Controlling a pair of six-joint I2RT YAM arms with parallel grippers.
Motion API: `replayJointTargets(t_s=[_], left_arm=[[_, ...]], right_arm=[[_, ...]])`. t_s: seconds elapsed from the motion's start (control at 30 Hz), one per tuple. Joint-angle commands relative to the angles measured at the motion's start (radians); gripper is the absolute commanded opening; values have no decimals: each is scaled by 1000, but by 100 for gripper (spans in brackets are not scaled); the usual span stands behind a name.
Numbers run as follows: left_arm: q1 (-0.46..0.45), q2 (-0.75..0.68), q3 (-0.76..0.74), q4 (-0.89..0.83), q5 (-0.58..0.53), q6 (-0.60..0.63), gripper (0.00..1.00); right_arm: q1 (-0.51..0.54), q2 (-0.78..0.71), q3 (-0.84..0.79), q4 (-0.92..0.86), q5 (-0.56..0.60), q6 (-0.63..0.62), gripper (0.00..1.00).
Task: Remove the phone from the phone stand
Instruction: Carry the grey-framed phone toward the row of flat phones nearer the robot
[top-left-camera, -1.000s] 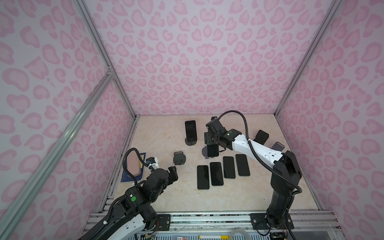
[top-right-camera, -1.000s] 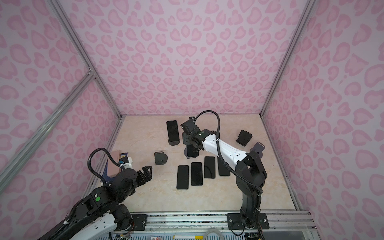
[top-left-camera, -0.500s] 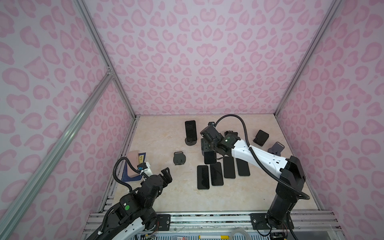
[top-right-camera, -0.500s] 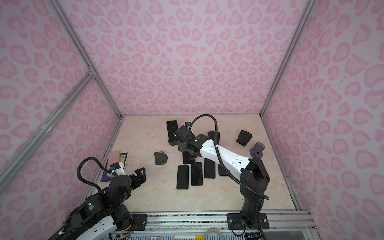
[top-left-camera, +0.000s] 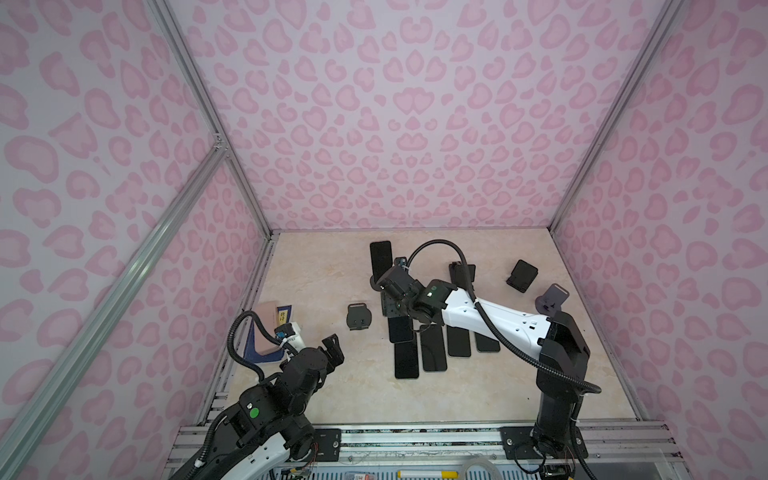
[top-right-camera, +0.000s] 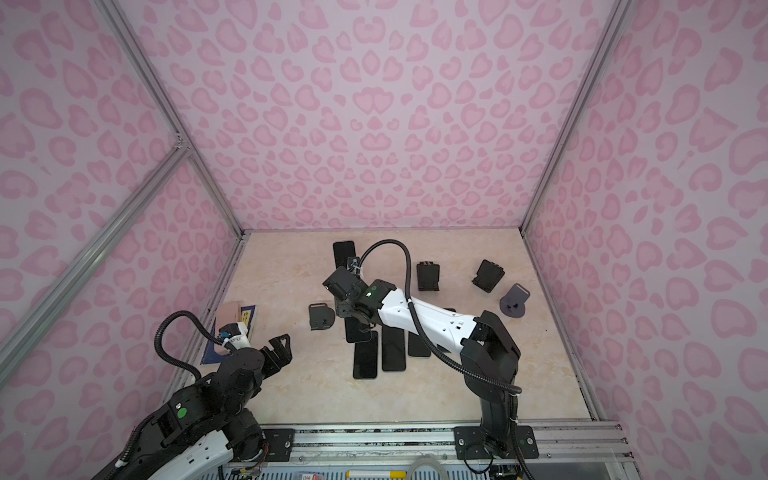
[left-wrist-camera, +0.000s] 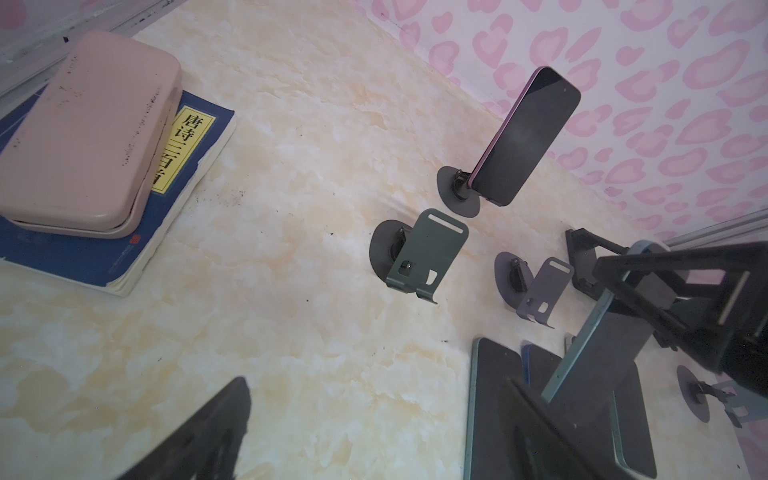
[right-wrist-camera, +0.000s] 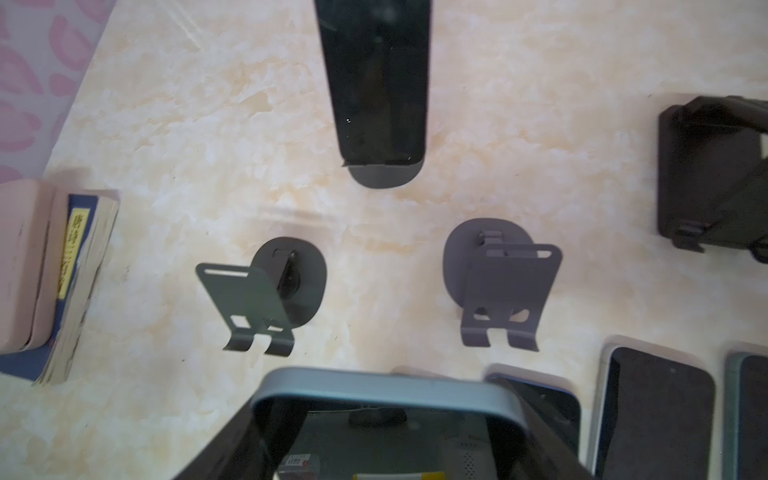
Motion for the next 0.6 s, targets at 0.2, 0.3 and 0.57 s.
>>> replayJointTargets(t_s=[0.2,0.3,0.57], left_arm=[[1,-42,11,-35,-27,-35,97],[1,-55,7,-41,-27,-45,97],[1,-95,-11,-43,-21,-64,98]], right_arm=[[77,30,-36,78,53,103,66],[91,39,-35,67,52,136,66],[126,91,16,-24,70,231,65]])
